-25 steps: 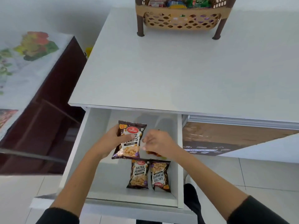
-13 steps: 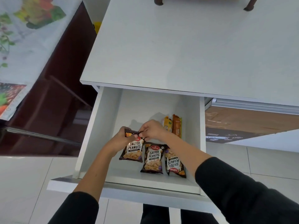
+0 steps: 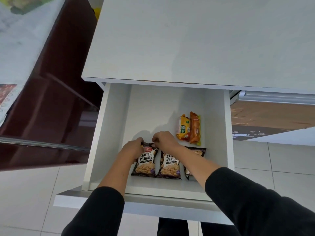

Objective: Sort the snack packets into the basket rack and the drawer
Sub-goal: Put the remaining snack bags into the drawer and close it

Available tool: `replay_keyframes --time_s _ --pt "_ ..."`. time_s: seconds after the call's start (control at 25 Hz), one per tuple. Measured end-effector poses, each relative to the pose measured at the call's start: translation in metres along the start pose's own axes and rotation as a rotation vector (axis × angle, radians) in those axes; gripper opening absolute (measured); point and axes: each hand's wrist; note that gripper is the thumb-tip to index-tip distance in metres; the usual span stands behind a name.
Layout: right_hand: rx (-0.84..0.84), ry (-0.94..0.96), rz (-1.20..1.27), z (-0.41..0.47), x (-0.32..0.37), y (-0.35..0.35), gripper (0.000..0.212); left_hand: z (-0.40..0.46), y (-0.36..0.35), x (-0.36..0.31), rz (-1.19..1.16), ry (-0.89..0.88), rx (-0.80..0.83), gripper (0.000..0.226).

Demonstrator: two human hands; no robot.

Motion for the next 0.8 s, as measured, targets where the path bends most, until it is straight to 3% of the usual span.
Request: replay_keyframes --time_s 0.2,0.32,0.44,0.6,0.8 --pt "-0.153 -0.008 0.267 -0.038 -0.01 0.043 0.022 -0.022 0.019 -0.009 0.155 0.024 -0.055 0.066" --pt "-0.194 -0.038 0.277 -0.075 -0.025 0.065 0.018 -0.058 0.022 -0.024 0.008 -0.201 -0.151 0.059" --pt "-0.126 -0.094 0.222 -0.12 -0.032 0.071 0.019 -0.113 0.001 -0.049 -0.123 -0.452 -0.083 0.047" --pt "0.052 -0.048 0.147 -0.181 -0.019 0.062 0.022 -0.178 -0.031 -0.066 -0.015 -0.701 0.008 0.039" --pt "-0.01 0.012 -0.017 -0.242 -0.003 0.049 0.028 -0.187 -0.067 -0.043 0.321 -0.926 -0.406 0.045"
Point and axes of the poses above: each hand's wrist, its own z-axis towards the middle knuckle, its own y-axis out of the back of the hand, x = y × z, and after that the axes turned 1 degree about -y, right-handed
